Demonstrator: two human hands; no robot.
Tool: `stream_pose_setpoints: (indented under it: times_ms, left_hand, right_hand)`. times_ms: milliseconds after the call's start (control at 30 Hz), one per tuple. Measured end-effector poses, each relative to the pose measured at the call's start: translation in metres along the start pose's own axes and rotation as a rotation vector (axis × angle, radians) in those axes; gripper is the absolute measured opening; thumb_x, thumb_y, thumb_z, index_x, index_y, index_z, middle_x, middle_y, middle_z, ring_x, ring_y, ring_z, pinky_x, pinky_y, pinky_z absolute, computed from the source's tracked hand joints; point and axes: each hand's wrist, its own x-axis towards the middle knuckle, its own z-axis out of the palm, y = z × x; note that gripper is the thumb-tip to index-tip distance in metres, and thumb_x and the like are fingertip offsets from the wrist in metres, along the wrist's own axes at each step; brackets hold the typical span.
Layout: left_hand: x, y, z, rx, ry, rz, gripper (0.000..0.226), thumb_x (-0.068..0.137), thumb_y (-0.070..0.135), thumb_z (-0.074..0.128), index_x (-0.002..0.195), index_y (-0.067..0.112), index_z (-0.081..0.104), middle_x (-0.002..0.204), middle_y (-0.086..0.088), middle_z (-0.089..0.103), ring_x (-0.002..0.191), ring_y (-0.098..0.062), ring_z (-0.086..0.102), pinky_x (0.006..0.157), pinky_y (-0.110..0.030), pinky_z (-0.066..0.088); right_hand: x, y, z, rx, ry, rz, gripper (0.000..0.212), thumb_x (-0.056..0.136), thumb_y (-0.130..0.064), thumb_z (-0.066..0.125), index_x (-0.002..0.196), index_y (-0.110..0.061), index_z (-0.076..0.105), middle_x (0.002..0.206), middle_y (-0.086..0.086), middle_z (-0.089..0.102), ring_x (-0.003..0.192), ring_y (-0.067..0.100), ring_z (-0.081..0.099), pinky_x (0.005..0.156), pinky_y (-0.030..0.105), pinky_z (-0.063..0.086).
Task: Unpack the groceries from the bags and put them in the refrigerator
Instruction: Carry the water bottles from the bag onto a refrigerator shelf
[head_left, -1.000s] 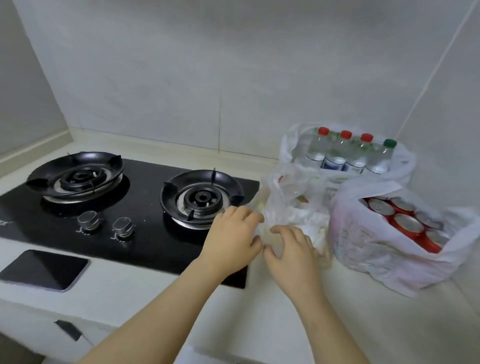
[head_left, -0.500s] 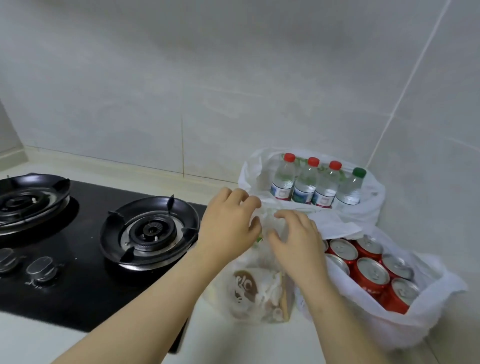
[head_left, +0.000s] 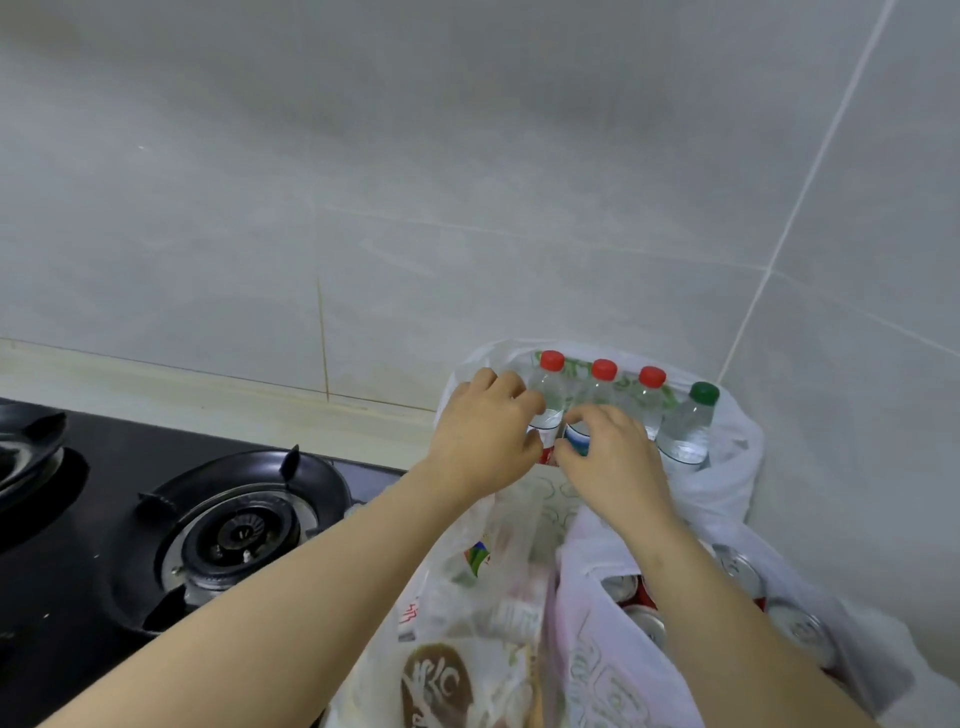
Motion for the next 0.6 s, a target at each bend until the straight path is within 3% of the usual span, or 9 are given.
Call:
stream_pose_setpoints:
  times_ms: [100,200,600]
  left_hand:
    - [0.019,-0.002,0.011,-0.019,-0.066,-0.033,0.028,0.076,0.02,0.058,0.102,0.012,0.067,0.097,-0.007,0.063,0.088,-0.03,0.056,0.07,-0.034,0.043]
    - [0.037,-0.005,0.023,0.013,-0.174,-0.051,0.039,0.089,0.023,0.048,0.127,0.017,0.051,0.122,-0.004,0.053,0.109,-0.025,0.044,0.087,-0.031,0.036]
    - [0.104,-0.016,0.081,0.016,-0.238,-0.134,0.063,0.085,0.03,0.053,0.142,0.021,0.027,0.148,-0.004,0.02,0.131,-0.026,0.026,0.101,-0.038,0.031]
  right_hand:
    - [0.022,0.009,-0.001,-0.033,-0.033,0.006,0.034,0.089,-0.028,0.05,0.122,-0.023,0.053,0.128,-0.001,0.051,0.119,0.022,0.042,0.096,0.036,0.037]
    - [0.045,0.019,-0.003,-0.058,-0.057,0.01,0.036,0.088,-0.029,0.051,0.123,-0.023,0.051,0.129,0.001,0.05,0.119,0.023,0.043,0.096,0.038,0.038]
    - [0.117,0.056,0.008,-0.002,-0.026,0.089,0.045,0.089,-0.024,0.05,0.133,-0.022,0.04,0.136,0.004,0.04,0.121,0.025,0.039,0.096,0.038,0.039]
